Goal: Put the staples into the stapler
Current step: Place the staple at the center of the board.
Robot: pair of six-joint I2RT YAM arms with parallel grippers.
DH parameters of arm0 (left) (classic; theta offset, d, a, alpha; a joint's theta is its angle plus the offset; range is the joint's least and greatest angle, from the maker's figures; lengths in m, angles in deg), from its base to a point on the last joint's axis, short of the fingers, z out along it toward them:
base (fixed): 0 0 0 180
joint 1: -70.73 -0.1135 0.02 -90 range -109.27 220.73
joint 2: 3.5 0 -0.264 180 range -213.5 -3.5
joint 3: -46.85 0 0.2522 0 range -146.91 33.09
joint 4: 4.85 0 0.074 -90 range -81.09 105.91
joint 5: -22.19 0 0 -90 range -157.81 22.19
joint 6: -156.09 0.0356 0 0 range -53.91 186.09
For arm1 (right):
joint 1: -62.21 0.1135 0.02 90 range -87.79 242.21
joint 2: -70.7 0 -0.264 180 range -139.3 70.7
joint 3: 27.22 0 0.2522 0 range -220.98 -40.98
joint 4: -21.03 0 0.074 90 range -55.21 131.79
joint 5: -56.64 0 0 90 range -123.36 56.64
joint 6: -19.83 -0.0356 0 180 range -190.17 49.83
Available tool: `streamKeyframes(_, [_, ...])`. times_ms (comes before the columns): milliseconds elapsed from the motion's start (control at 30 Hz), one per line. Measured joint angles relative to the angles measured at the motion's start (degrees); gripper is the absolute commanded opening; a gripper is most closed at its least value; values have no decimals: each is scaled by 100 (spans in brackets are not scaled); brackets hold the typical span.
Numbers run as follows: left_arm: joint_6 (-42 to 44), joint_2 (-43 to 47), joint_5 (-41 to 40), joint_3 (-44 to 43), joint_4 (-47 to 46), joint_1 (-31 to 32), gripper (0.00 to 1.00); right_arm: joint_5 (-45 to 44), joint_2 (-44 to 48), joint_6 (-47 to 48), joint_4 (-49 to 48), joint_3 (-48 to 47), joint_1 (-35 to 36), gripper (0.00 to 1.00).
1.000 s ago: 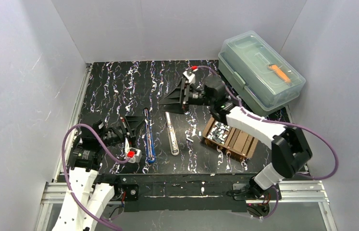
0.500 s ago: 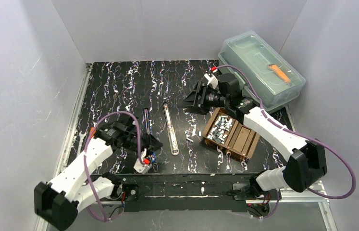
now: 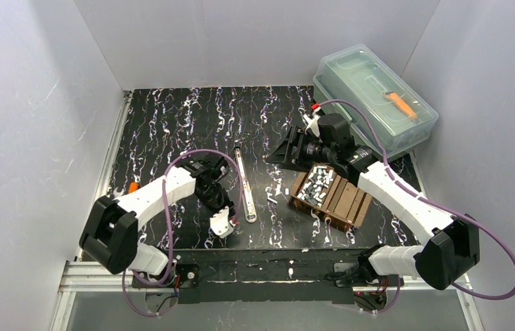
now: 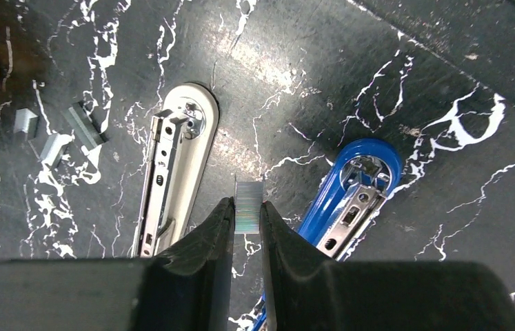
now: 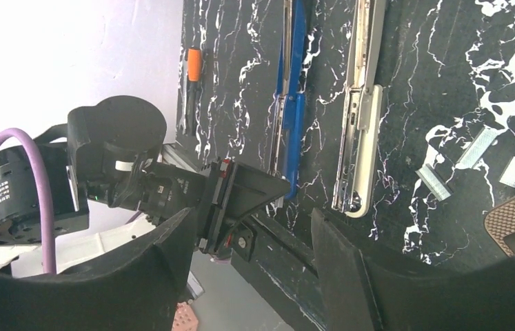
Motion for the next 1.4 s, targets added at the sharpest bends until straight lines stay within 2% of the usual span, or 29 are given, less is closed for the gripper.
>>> streamKeyframes(300, [-2,-846,-658,-212,-131,140,0,-76,127,2,37,304,0,70])
streamKeyframes(700, [-2,-1213,-1196,-164,-638,361,0,-90,278,-11,4,411,0,71])
streamKeyframes(1200, [17,-1029,-1305,107,-992,455,51,-245,278,146,177,485,0,75])
streamKeyframes(1400, [13,-501,-1272,234,-966,470,55,-463,210,363,435,485,2,73])
